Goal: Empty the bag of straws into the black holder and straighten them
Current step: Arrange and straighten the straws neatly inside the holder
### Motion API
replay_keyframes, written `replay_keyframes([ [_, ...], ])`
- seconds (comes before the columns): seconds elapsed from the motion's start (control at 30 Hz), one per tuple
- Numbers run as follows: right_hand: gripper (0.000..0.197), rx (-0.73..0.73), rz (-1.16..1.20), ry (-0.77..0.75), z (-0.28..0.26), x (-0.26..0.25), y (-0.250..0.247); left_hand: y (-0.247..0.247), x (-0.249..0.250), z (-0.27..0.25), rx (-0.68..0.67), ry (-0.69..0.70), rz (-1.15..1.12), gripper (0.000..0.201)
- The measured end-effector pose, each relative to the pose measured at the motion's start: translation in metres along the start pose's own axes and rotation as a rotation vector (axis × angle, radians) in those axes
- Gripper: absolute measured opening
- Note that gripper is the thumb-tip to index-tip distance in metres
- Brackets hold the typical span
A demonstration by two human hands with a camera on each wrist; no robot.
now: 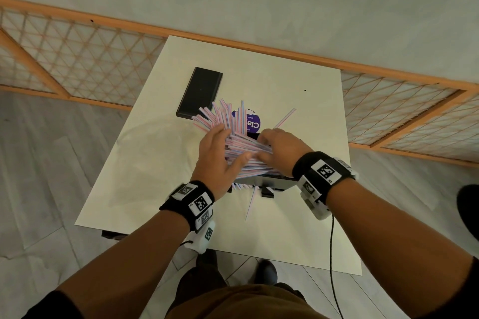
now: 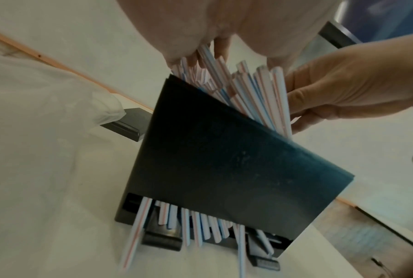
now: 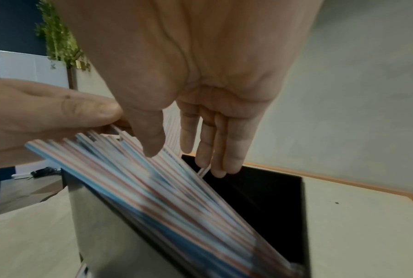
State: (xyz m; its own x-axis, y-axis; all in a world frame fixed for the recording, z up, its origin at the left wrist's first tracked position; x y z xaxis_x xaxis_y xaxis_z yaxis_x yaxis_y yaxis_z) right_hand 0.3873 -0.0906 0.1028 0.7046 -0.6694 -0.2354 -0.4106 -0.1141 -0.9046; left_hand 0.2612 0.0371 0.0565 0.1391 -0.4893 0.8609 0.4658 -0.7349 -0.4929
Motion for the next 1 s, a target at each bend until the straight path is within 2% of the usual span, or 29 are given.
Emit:
replay_keyframes([
  [0.13,0.027,0.019,-0.01,0.018,-0.004,0.013,-0.003,0.002,0.003,-0.005,-0.015,0.096,0.101,0.076],
  [0.23,0.037,-0.046,-0.045,0.007,-0.006,0.016,0.003,0.005,0.005,-0.008,-0.033,0.19,0.233,0.088],
  [0.33,0.042,-0.108,-0.085,-0.021,-0.006,0.014,0.014,0.012,-0.001,-0.012,-0.149,0.224,0.378,0.102],
  [0.4,0.037,-0.126,-0.068,-0.033,-0.004,0.013,0.019,0.013,-0.007,-0.011,-0.183,0.256,0.432,0.093],
  [0.47,0.029,-0.132,-0.046,-0.049,-0.002,0.011,0.019,0.011,-0.008,-0.008,-0.178,0.275,0.418,0.076],
  [0.57,0.017,-0.094,-0.06,-0.041,0.002,0.009,0.015,0.008,-0.01,0.002,-0.195,0.29,0.447,0.057],
  [0.67,0.021,-0.05,-0.115,-0.022,0.006,0.008,0.013,0.009,-0.012,0.011,-0.24,0.295,0.533,0.051],
  [0.77,0.027,-0.019,-0.107,0.011,0.006,0.007,0.012,0.006,-0.01,0.014,-0.224,0.28,0.551,0.053],
  [0.9,0.028,0.071,-0.026,0.082,-0.011,0.009,0.002,-0.007,0.004,0.007,-0.156,0.341,0.528,0.058],
  [1.0,0.02,0.196,0.148,0.108,-0.036,0.009,-0.009,-0.026,0.017,-0.009,0.007,0.286,0.376,0.038],
])
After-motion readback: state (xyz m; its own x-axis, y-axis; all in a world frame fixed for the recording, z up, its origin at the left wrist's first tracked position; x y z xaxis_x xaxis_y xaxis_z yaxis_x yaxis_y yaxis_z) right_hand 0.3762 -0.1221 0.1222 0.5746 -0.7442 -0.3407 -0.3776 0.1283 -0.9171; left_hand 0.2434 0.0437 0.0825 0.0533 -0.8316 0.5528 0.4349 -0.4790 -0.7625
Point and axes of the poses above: each hand's wrist, its own z-axis towards the middle knuckle, its own y-axis out of the palm, x = y × z, the point moved 5 cm from there along z, towards the middle knuckle, and after that the axes turned 6 degrees about -z, right-handed, at the moved point
